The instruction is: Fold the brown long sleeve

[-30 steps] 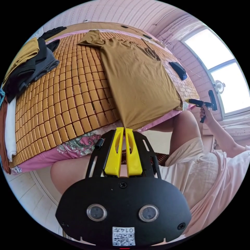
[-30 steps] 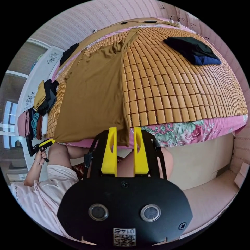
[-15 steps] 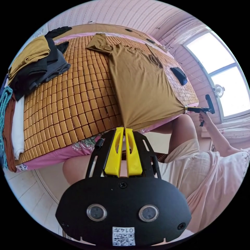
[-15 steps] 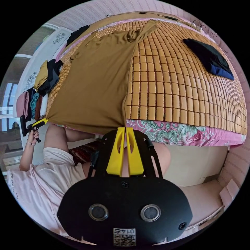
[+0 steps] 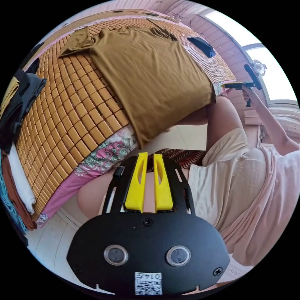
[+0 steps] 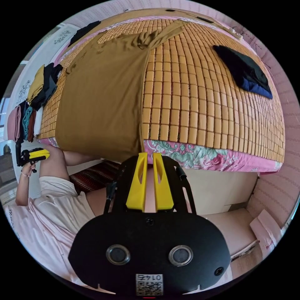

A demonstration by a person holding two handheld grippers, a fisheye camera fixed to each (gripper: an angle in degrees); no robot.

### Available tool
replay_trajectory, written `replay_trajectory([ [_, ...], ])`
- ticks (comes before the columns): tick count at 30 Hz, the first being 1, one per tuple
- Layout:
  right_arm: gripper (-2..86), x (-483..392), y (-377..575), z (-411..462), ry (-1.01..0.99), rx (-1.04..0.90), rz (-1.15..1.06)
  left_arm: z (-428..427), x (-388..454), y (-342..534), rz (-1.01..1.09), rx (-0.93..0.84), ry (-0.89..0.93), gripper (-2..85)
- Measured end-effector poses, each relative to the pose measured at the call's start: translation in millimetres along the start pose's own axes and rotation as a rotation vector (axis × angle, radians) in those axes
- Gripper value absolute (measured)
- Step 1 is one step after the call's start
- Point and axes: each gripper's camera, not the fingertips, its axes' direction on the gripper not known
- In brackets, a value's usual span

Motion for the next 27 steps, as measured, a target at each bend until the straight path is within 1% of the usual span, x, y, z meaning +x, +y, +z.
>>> replay_trajectory([
  [2,3.1,-13,-28,-12,0.044,0.056,-0.067,-16,-9,-18,-0.005,0.036,-0.037,3.0],
  [5,4.2,-38,-92,-25,0.092,0.169,-0.173,-48,-34,-70,-0.027,0.133,-0.131,3.6],
  [6,7.6,-49,-122,-28,0.099,0.229,-0.224,-60,-44,-98,-0.039,0.178,-0.173,3.8],
  [8,12.7,-63,-172,-31,0.108,0.295,-0.251,-77,-61,-144,-0.062,0.246,-0.204,4.0],
  [10,14.6,-74,-225,-29,0.098,0.307,-0.288,-89,-80,-191,-0.090,0.286,-0.207,4.0],
  [12,13.2,-86,-290,-19,0.094,0.306,-0.312,-98,-99,-248,-0.135,0.325,-0.271,3.7],
  [15,11.6,-94,-351,0,0.104,0.300,-0.284,-99,-110,-302,-0.143,0.342,-0.263,5.3],
  [17,11.2,-96,-376,13,0.095,0.270,-0.269,-92,-113,-326,-0.149,0.298,-0.284,6.4],
  [18,10.3,-97,-387,22,0.106,0.245,-0.262,-83,-116,-339,-0.167,0.231,-0.295,5.5],
  [19,9.6,-97,-392,26,0.113,0.225,-0.256,-77,-118,-345,-0.169,0.183,-0.297,5.1],
  [20,7.6,-96,-398,32,0.095,0.197,-0.270,-74,-117,-350,-0.156,0.175,-0.307,2.0],
  [21,5.3,-93,-400,29,0.045,0.215,-0.271,-76,-116,-353,-0.135,0.179,-0.307,0.1],
  [22,4.8,-91,-402,28,0.026,0.208,-0.261,-76,-116,-356,-0.134,0.156,-0.306,-0.2],
  [25,3.8,-87,-408,22,-0.043,0.200,-0.243,-85,-120,-353,-0.207,0.201,-0.374,-0.8],
  [27,4.2,-85,-410,22,-0.026,0.181,-0.227,-87,-131,-346,-0.295,0.251,-0.310,-0.8],
])
